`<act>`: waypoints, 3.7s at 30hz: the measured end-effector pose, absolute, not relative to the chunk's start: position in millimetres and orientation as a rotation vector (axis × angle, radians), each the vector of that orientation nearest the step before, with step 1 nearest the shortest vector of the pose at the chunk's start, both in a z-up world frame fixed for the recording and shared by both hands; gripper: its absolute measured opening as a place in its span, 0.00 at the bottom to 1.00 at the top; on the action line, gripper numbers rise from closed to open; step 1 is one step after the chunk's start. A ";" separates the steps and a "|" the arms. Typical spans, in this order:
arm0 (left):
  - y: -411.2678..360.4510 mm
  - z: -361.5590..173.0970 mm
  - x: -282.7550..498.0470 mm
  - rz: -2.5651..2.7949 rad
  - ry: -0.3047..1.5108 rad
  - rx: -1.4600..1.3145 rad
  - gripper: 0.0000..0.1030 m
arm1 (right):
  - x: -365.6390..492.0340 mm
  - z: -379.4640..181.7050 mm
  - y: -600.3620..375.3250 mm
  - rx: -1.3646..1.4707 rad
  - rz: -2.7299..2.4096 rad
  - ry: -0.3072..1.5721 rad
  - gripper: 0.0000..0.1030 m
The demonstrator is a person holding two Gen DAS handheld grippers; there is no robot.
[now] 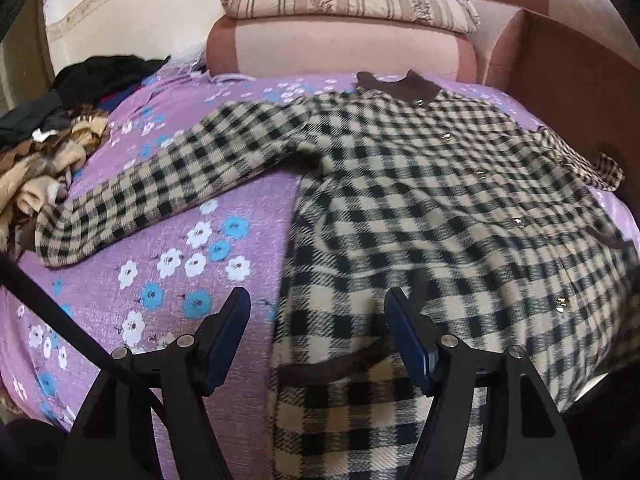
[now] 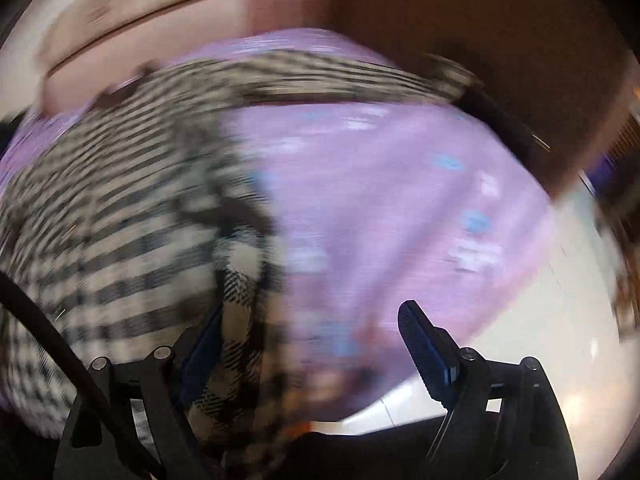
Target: Fold large clothes
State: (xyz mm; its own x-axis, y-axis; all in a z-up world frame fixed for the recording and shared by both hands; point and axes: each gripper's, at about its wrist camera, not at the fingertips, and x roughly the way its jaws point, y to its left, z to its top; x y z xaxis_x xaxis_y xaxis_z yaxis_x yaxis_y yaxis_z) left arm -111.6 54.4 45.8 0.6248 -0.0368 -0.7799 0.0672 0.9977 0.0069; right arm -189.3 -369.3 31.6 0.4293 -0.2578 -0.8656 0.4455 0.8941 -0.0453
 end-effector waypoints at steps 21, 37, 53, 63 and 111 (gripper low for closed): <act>35.6 31.0 -106.9 -0.095 0.945 0.021 0.71 | -106.6 60.2 -304.7 0.243 -0.211 0.813 0.84; 36.8 22.7 -101.1 -0.080 0.988 0.000 0.90 | -84.6 5.2 -264.1 0.080 -0.213 0.860 0.88; 34.2 18.7 -100.3 -0.066 0.993 0.003 0.97 | -90.6 0.8 -260.6 0.050 -0.235 0.794 0.95; 32.9 17.2 -102.1 -0.058 0.989 0.011 1.00 | -91.5 0.9 -261.4 0.048 -0.238 0.789 0.95; 33.4 32.7 -122.4 -0.052 0.827 0.014 1.00 | -83.1 -4.7 -257.7 0.015 -0.273 0.777 0.99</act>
State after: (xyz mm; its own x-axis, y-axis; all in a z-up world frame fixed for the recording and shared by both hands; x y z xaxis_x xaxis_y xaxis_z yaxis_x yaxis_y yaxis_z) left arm -122.4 33.4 32.7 0.6757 -0.0409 -0.7361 0.0519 0.9986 -0.0078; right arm -83.1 -257.7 -4.7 0.6798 -0.2375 -0.6939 0.2483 0.9648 -0.0870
